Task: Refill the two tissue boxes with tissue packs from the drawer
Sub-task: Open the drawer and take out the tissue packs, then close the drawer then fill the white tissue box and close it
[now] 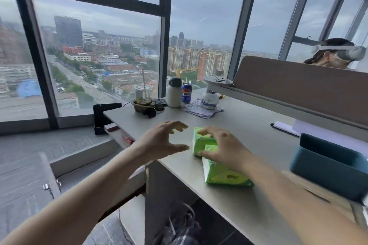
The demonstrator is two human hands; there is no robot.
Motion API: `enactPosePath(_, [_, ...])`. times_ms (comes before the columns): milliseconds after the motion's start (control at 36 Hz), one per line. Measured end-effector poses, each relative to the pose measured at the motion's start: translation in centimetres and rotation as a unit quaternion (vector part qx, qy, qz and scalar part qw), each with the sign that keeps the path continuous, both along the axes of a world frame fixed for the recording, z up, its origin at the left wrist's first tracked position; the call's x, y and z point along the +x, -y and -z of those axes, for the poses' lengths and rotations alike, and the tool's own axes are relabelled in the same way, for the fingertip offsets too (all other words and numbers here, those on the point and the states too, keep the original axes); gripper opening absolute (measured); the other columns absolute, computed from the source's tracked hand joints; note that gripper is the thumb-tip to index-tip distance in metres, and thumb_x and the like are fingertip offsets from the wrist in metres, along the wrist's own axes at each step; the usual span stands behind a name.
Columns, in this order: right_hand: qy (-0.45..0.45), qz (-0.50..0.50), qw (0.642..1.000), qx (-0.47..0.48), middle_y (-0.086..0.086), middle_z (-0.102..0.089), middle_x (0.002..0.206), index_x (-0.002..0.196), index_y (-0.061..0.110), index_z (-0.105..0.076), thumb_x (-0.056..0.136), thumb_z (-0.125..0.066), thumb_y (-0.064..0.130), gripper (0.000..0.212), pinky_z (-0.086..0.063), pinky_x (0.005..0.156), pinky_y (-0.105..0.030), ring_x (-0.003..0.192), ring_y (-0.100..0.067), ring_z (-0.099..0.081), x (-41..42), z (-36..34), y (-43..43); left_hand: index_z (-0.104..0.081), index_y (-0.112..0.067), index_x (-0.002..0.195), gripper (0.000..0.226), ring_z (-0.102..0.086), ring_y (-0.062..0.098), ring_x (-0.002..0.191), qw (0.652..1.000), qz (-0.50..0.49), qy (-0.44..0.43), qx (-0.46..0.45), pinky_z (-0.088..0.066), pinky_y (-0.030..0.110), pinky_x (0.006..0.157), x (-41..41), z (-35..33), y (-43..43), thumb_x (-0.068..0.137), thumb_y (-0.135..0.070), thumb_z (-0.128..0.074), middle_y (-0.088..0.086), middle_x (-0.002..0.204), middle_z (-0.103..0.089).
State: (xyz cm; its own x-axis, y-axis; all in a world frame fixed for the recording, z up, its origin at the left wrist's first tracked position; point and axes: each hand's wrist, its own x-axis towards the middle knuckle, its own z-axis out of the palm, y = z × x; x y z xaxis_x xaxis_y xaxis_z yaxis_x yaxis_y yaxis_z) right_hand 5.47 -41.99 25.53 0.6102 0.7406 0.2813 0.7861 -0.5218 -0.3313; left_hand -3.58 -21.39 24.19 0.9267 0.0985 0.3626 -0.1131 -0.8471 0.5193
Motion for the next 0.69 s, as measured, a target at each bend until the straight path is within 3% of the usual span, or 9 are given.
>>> enactPosePath(222, [-0.023, -0.103, 0.992, 0.074, 0.010, -0.064, 0.114, 0.116, 0.026, -0.062, 0.081, -0.070, 0.027, 0.036, -0.046, 0.088, -0.028, 0.100, -0.011, -0.057, -5.6, 2.4, -10.7, -0.063, -0.033, 0.117, 0.045, -0.062, 0.000, 0.096, 0.987, -0.134, 0.048, -0.077, -0.054, 0.026, 0.080, -8.9, 2.3, -9.0, 0.075, -0.036, -0.079, -0.017, 0.108, -0.067])
enactPosePath(306, [-0.063, -0.136, 0.986, 0.077, 0.010, -0.066, 0.112, 0.114, 0.024, -0.062, 0.081, -0.070, 0.025, 0.034, -0.049, 0.083, -0.026, 0.094, -0.009, -0.059, -7.8, 4.7, -14.5, -0.062, -0.033, 0.114, 0.039, -0.061, 0.000, 0.096, 0.977, -0.187, 0.025, -0.101, -0.054, 0.029, 0.083, -12.3, 5.4, -12.2, 0.078, -0.033, -0.077, -0.019, 0.106, -0.066])
enactPosePath(500, [-0.147, -0.163, 0.975, 0.025, 0.012, -0.063, 0.105, 0.111, 0.026, -0.061, 0.082, -0.069, 0.028, 0.030, -0.047, 0.075, -0.025, 0.087, -0.008, -0.056, -11.1, 12.5, -20.9, -0.061, -0.029, 0.116, 0.037, -0.063, 0.005, 0.092, 0.950, -0.285, -0.048, -0.120, -0.054, 0.029, 0.081, -17.6, 12.4, -16.4, 0.081, -0.031, -0.073, -0.013, 0.102, -0.067])
enactPosePath(611, [-0.200, -0.150, 0.968, -0.026, 0.010, -0.064, 0.105, 0.113, 0.025, -0.059, 0.083, -0.070, 0.033, 0.033, -0.051, 0.078, -0.028, 0.086, -0.008, -0.058, -12.2, 17.0, -22.5, -0.058, -0.029, 0.120, 0.043, -0.064, 0.010, 0.087, 0.930, -0.330, -0.074, -0.145, -0.055, 0.037, 0.084, -19.2, 15.3, -17.7, 0.080, -0.030, -0.072, -0.011, 0.099, -0.067])
enactPosePath(694, [-0.226, -0.140, 0.963, -0.044, 0.010, -0.065, 0.103, 0.113, 0.024, -0.060, 0.081, -0.072, 0.037, 0.037, -0.051, 0.079, -0.029, 0.088, -0.008, -0.059, -13.1, 19.4, -23.2, -0.059, -0.024, 0.120, 0.040, -0.063, 0.011, 0.083, 0.916, -0.357, -0.091, -0.160, -0.053, 0.031, 0.080, -20.0, 17.1, -18.2, 0.083, -0.027, -0.071, -0.004, 0.100, -0.067])
